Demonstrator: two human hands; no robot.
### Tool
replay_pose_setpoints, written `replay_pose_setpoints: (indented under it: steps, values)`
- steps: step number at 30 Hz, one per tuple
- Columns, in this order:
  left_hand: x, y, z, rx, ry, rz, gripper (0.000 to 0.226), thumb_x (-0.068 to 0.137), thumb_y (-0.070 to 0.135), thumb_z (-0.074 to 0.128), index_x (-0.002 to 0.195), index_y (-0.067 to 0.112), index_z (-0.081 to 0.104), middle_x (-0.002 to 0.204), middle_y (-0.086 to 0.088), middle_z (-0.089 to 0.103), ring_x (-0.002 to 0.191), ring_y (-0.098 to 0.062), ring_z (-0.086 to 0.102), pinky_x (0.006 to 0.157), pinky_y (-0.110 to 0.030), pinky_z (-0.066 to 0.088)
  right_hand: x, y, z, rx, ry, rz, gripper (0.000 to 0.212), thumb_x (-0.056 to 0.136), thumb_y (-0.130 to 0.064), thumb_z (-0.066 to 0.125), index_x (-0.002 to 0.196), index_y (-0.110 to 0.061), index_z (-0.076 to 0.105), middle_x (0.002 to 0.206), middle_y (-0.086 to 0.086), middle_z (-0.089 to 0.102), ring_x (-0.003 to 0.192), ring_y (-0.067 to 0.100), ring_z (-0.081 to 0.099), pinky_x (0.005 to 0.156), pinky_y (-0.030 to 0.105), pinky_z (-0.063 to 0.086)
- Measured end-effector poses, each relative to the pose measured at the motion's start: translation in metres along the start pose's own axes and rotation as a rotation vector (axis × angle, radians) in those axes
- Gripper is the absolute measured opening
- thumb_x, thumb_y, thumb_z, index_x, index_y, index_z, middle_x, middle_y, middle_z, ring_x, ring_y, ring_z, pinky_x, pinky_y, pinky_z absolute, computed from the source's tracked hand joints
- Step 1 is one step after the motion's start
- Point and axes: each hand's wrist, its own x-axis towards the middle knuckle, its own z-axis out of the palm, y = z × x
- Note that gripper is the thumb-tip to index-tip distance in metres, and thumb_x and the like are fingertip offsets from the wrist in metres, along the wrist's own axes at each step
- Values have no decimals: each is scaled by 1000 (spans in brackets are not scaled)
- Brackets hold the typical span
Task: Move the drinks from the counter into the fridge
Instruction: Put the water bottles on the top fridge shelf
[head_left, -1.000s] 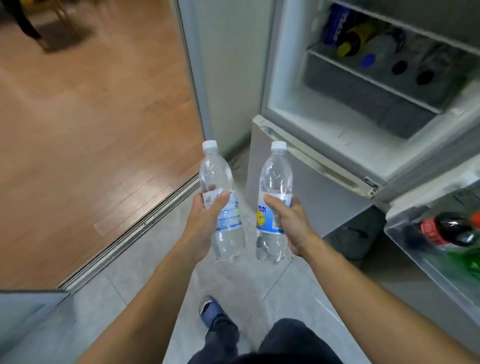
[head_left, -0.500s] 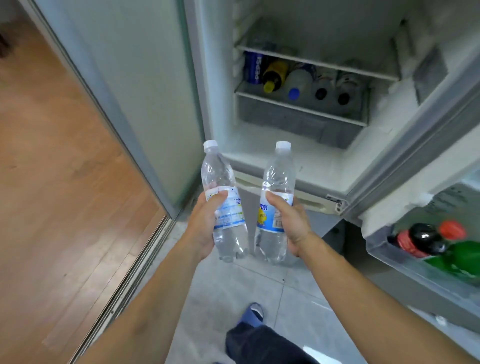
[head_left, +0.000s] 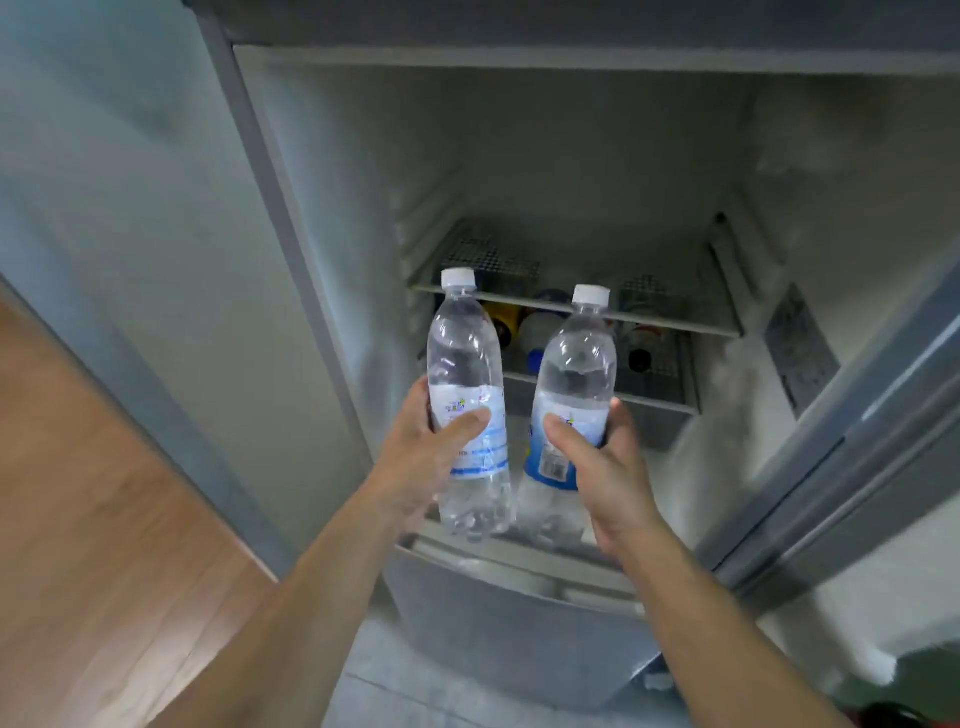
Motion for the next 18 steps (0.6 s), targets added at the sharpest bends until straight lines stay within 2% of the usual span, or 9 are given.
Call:
replay_pose_setpoints:
  steps: [2,5,7,10,12,15,17,18]
  values:
    - [24,20,5,39,18,67,44,87,14,72,125,23,53,111,-6,73,105,-25,70,91,-50,55,20,-18,8,-29,55,-89,43,64,-41,78,101,-43,57,100,-11,71,86,2,70,64,14,52]
    - [61,50,12,108,72,178,40,85,12,75,118,21,55,107,-3,73,98,-18,71,88,-40,57,53,-42,24,-4,155,-205,44,73,-28,82,108,-31,57,100,-9,70,81,-4,69,61,9,50]
    - [85,67,15,146,107,254,40,82,12,77,114,21,55,103,-1,73,91,-14,72,80,-34,58,77,-58,34,28,195,-253,39,77,-24,81,104,-32,55,100,-11,69,82,-4,68,66,13,52]
    - [119,87,18,146,128,341,41,81,10,78,109,25,52,102,-2,71,89,-15,72,74,-34,60,112,-81,47,37,198,-281,44,79,-28,80,114,-28,53,108,-6,68,94,5,68,78,24,57]
    - [141,98,21,180,157,388,45,80,11,79,110,29,51,100,6,68,85,-3,70,70,-25,58,134,-93,53,7,209,-335,45,79,-29,79,115,-24,53,104,-8,68,91,3,68,75,23,56]
    - [169,108,24,279,202,447,61,76,16,81,128,19,50,109,8,65,94,-3,65,74,-15,54,162,-105,62,-46,181,-382,45,80,-29,77,116,-24,50,99,-11,66,81,-5,67,65,14,53]
    - [188,108,24,305,199,480,66,77,15,80,134,13,47,118,2,63,100,-8,63,79,-15,55,181,-104,67,-91,170,-422,45,83,-23,76,119,-21,49,105,-7,65,86,-4,67,69,14,54]
    - [197,107,24,308,188,489,66,78,13,79,135,11,46,121,-2,62,104,-11,63,84,-20,55,190,-103,70,-117,174,-437,46,84,-21,75,122,-19,48,109,-4,64,93,1,67,76,18,55]
